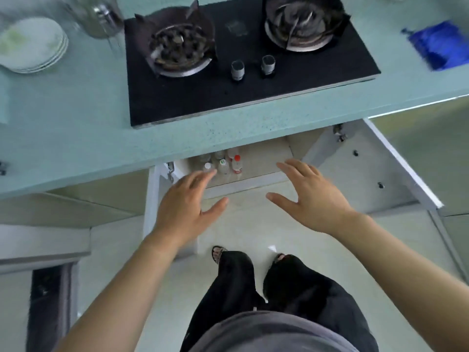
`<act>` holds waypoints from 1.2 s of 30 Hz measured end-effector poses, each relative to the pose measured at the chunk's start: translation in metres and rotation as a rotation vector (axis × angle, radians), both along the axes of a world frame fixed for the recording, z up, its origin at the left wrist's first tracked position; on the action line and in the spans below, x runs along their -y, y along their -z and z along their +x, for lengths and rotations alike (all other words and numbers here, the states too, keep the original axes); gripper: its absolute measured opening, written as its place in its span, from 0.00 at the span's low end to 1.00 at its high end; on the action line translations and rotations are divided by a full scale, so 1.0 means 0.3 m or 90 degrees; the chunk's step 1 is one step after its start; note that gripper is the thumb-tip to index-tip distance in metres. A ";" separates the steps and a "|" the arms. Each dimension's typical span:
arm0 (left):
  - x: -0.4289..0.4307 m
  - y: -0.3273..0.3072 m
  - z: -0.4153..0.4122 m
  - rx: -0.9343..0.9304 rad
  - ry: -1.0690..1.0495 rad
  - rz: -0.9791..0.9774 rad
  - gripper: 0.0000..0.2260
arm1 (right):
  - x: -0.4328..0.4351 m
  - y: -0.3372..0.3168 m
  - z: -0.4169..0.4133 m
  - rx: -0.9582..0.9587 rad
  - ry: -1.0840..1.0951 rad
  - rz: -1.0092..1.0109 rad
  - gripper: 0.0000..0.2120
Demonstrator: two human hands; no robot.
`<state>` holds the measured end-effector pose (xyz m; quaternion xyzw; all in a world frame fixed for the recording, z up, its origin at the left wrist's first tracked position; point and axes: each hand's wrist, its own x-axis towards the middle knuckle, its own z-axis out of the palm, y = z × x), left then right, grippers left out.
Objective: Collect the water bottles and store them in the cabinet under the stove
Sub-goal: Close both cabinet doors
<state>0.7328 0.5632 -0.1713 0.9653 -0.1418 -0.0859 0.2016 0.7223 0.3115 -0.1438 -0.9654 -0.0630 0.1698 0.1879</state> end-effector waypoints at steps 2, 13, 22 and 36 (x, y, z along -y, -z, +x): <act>-0.015 -0.087 -0.039 0.041 0.018 -0.003 0.33 | -0.020 -0.078 -0.075 0.059 0.004 0.009 0.34; -0.157 -0.165 -0.359 0.074 -0.003 0.057 0.33 | -0.191 -0.098 -0.415 0.100 0.001 0.087 0.34; -0.444 -0.183 -0.277 0.073 0.035 0.093 0.34 | -0.468 -0.052 -0.397 0.074 0.019 0.067 0.34; -0.866 0.200 0.454 0.092 0.349 0.182 0.29 | -1.156 0.326 -0.070 -0.061 0.229 0.003 0.29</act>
